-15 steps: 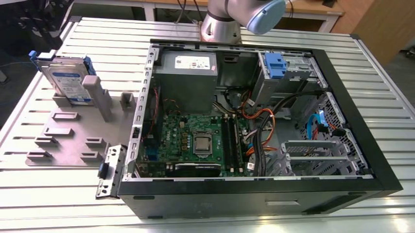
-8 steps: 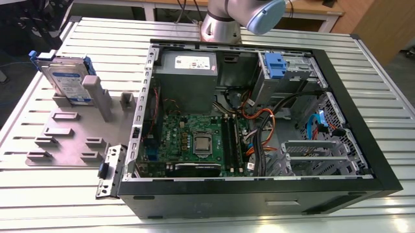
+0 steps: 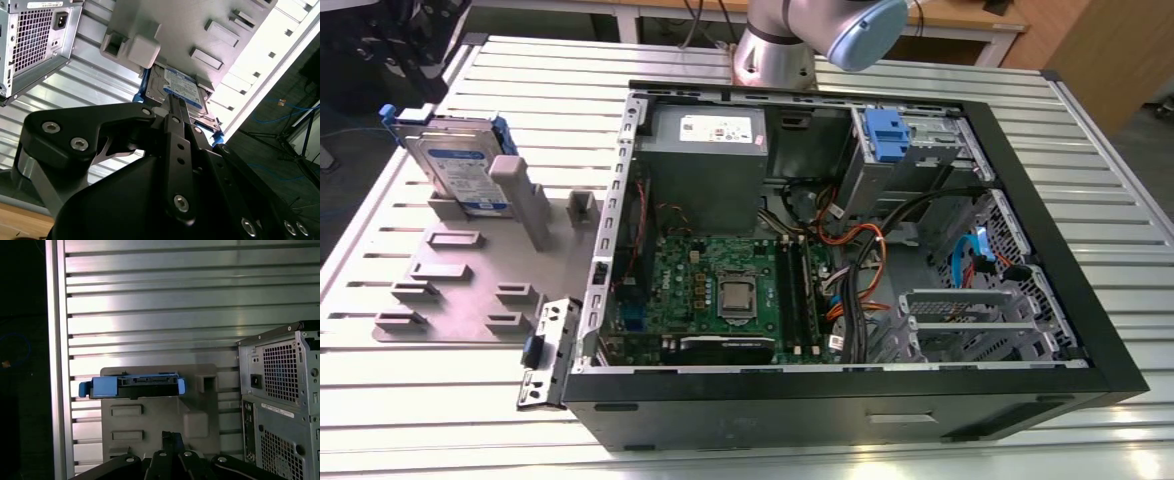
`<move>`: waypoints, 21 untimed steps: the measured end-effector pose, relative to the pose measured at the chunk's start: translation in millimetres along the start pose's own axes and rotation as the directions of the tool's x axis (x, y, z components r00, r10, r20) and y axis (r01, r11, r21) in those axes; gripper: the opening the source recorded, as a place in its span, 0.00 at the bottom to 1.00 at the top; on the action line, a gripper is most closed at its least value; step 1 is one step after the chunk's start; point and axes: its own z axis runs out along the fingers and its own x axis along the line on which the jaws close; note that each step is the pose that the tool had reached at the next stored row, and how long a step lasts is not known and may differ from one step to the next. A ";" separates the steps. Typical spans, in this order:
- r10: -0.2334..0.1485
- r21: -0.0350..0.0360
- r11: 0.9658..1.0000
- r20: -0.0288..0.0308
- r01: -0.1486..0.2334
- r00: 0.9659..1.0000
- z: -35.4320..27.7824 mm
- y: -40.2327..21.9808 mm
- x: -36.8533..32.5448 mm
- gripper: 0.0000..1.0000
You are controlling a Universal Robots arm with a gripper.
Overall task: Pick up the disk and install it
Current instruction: 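Reach for the disk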
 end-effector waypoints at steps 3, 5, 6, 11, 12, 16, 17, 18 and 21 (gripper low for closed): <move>0.000 0.000 1.000 0.000 0.000 1.000 1.9 0.2 0.8 0.11; 0.000 0.000 1.000 0.000 0.000 1.000 3.2 0.3 1.3 0.11; 0.000 0.000 1.000 0.000 0.000 1.000 3.5 0.3 1.3 0.11; 0.000 0.000 1.000 0.000 0.000 1.000 3.8 0.3 1.4 0.11; 0.000 0.000 1.000 0.000 0.000 1.000 4.1 0.3 1.4 0.11; 0.000 0.000 1.000 0.000 0.000 1.000 6.4 0.2 1.5 0.11; 0.000 0.000 1.000 0.000 0.000 1.000 7.0 0.2 1.5 0.11; 0.000 0.000 1.000 0.000 0.000 1.000 7.2 0.2 1.5 0.11; 0.000 0.000 1.000 0.000 0.000 1.000 7.3 0.2 1.5 0.11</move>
